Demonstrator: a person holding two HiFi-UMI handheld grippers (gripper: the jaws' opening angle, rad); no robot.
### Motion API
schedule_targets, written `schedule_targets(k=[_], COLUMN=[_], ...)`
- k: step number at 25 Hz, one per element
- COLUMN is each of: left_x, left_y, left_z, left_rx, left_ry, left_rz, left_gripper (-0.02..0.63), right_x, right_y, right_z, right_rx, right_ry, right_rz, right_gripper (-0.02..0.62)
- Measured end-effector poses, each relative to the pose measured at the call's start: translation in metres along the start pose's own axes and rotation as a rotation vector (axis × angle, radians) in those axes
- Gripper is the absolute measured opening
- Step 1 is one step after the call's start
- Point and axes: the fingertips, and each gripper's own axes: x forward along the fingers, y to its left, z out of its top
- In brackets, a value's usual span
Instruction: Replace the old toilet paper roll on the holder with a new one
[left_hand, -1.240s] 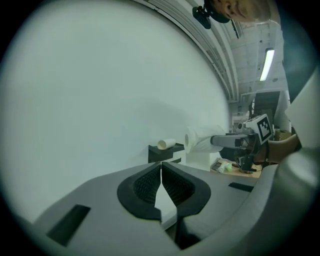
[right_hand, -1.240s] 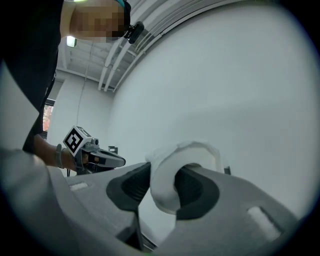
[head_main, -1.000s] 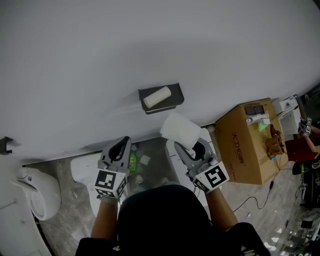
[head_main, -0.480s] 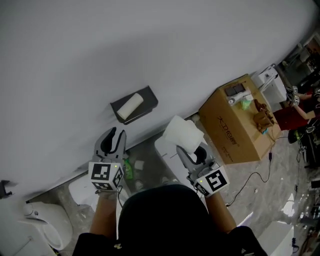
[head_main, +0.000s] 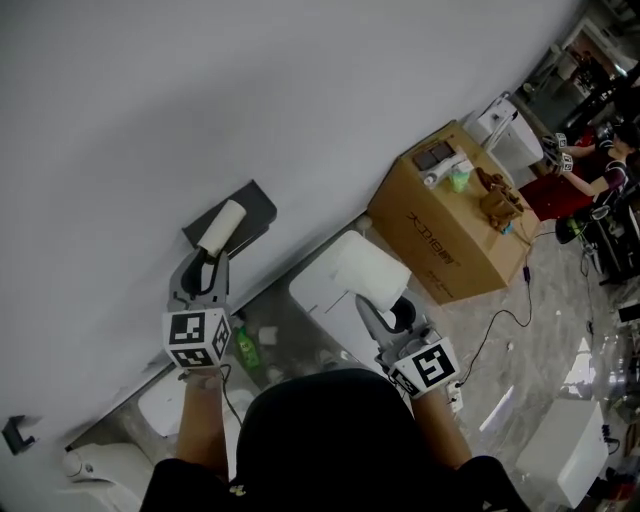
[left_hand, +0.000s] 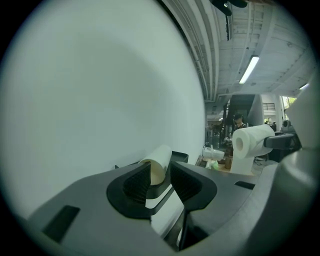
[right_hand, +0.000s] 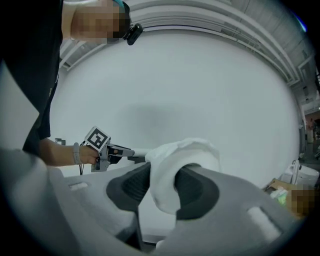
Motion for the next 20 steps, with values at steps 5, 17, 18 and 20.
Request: schedule_targets(k=[5,17,18,20], left_x=[0.010,-0.020,-0.027,-0.039], left_y=[-0.002,-0.008,-0.007,-0.007], left_z=[-0.001,0.029,0.031,0.035], left_rx=[0.023,0.032,0.038,0.047], left_ry=[0.015,-0.094,-0.101,-0.109], left_rz=[-0.003,-0.015,-0.008,0.007], left_gripper=[0.087,0.029,0.029,0.028], right_x=[-0.009,-0.015,-0.014,-0.011], right_y=[-0.005,-0.001,0.001,0.006], right_z=[-0.001,0.000,-0.002,-0.001], right_rx=[0.004,0.006,0.007,0.005], right_ry=[0.010,-0.003,-0.001,-0.006], right_rz=[-0.039,-0.008,0.003,0.027], right_gripper=[0.141,0.141,0.141,0.141])
